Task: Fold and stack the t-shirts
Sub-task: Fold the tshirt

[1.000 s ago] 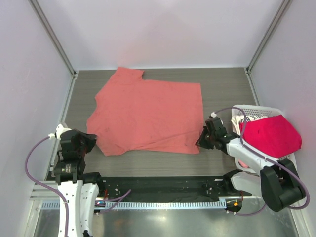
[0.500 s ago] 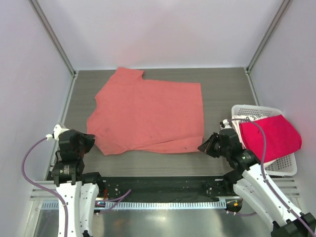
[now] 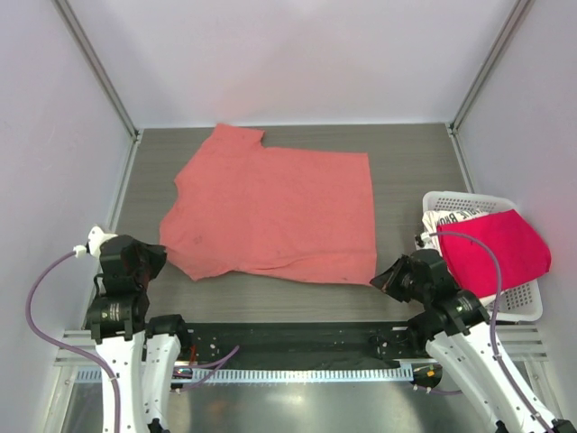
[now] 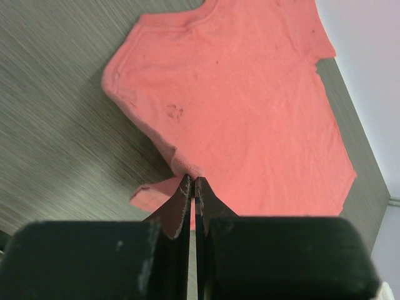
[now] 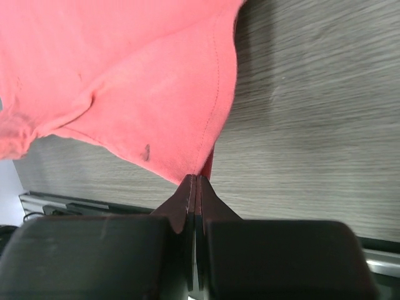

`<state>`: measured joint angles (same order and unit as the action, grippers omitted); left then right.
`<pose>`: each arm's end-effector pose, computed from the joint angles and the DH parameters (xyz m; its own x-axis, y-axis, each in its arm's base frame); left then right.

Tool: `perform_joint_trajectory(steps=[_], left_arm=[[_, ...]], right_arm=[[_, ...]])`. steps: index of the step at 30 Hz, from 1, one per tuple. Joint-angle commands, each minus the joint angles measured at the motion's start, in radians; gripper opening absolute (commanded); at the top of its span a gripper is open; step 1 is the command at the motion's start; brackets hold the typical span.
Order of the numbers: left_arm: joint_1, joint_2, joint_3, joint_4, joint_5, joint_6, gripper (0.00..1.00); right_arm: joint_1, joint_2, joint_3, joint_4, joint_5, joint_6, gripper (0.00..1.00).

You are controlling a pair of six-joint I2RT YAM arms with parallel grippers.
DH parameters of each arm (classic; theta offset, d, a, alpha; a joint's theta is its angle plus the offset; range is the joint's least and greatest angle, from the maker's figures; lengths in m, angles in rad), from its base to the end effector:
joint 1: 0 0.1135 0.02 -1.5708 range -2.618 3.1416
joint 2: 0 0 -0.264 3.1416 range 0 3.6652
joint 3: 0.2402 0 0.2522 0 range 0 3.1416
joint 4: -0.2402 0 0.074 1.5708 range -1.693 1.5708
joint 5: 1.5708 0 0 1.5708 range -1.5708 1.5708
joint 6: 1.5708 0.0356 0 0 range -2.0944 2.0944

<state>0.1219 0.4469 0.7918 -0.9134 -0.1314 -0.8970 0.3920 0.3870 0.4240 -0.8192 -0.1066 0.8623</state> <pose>0.0831 0.0149 0.3080 -0.1536 -0.7993 -0.5809 -0.5612 0.5545 -0.6145 0.0870 0.0401 0.2050 -0.7653 0.5007 -0.4046 0.2021 0.7836 0.5875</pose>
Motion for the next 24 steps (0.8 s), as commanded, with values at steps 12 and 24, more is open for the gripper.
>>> perform_joint_trajectory(steps=[12, 24], left_arm=[[0.002, 0.035, 0.027, 0.036, -0.037, -0.022, 0.0], [0.002, 0.304, 0.152, 0.172, -0.042, -0.062, 0.0]], right_arm=[[0.007, 0.052, 0.036, -0.005, 0.011, -0.034, 0.01], [0.005, 0.349, 0.171, 0.166, 0.203, -0.078, 0.01]])
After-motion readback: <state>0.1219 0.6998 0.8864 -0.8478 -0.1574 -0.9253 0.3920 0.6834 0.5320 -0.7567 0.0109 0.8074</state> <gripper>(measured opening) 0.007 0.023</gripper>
